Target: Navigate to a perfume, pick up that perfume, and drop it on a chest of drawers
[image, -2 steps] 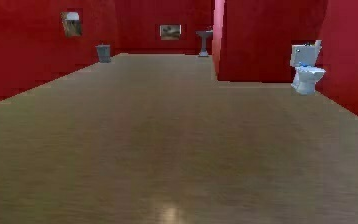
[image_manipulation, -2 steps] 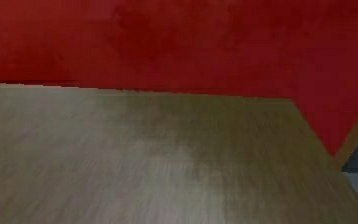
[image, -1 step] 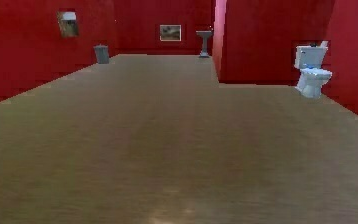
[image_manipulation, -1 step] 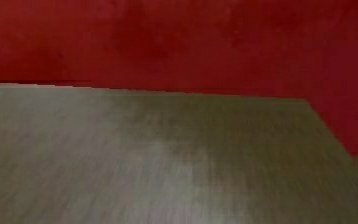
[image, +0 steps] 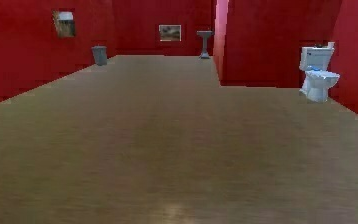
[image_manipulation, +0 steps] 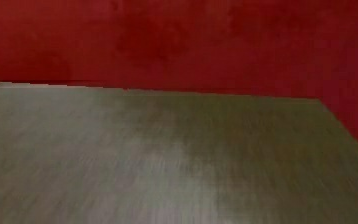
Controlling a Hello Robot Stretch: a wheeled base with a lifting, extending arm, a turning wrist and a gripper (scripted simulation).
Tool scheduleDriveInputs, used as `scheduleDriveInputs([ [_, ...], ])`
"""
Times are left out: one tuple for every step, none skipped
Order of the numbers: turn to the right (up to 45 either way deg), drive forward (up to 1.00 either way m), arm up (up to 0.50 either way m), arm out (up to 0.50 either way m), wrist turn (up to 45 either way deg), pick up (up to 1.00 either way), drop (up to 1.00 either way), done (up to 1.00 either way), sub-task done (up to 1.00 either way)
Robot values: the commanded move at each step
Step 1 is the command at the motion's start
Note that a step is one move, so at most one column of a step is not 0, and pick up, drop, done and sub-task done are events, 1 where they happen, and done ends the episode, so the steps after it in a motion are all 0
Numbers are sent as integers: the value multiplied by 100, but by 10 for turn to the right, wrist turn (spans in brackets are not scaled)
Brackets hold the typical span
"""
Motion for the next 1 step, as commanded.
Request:
scheduleDriveInputs([
  [60,0,0,0,0,0,0,0,0],
])
